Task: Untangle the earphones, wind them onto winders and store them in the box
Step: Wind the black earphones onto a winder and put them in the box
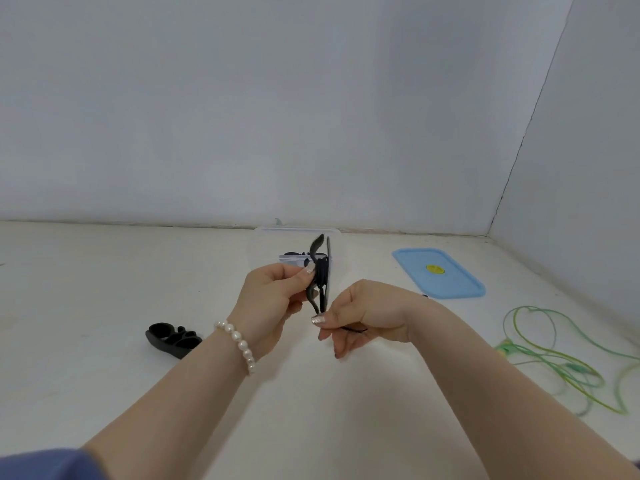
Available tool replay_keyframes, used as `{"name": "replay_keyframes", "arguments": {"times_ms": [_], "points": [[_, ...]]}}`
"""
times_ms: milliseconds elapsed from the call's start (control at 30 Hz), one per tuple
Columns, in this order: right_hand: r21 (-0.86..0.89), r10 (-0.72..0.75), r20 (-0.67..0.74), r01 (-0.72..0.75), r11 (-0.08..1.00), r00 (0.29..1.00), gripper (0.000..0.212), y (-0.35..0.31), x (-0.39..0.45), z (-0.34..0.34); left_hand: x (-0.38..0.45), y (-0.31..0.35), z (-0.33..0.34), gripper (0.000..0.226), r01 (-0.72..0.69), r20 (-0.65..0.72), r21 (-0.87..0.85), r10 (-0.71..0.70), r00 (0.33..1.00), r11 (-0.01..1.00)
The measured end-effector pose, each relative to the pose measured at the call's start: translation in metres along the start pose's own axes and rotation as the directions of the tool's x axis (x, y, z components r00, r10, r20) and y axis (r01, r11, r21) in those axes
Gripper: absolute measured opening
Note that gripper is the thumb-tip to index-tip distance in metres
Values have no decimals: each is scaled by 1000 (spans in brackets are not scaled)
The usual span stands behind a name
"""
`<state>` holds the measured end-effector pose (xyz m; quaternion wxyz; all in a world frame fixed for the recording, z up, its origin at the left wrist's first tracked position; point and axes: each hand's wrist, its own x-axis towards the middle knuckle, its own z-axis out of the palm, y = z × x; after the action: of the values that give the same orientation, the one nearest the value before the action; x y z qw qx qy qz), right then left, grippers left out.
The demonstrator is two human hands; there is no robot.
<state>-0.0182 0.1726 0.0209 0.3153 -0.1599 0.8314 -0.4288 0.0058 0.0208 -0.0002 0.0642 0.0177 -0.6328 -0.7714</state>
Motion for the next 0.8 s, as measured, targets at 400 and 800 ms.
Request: {"name": "replay_keyframes", "arguments": {"times_ms": [400, 800], "points": [[-251, -3, -251, -62, 966, 968, 14, 13, -1, -27, -3, -3, -3, 17, 62, 255, 491, -211, 943, 869], [-169, -99, -328, 44, 985, 939, 10, -1, -11, -29, 10, -12, -12, 16, -6, 38, 665, -26, 999, 747]]}}
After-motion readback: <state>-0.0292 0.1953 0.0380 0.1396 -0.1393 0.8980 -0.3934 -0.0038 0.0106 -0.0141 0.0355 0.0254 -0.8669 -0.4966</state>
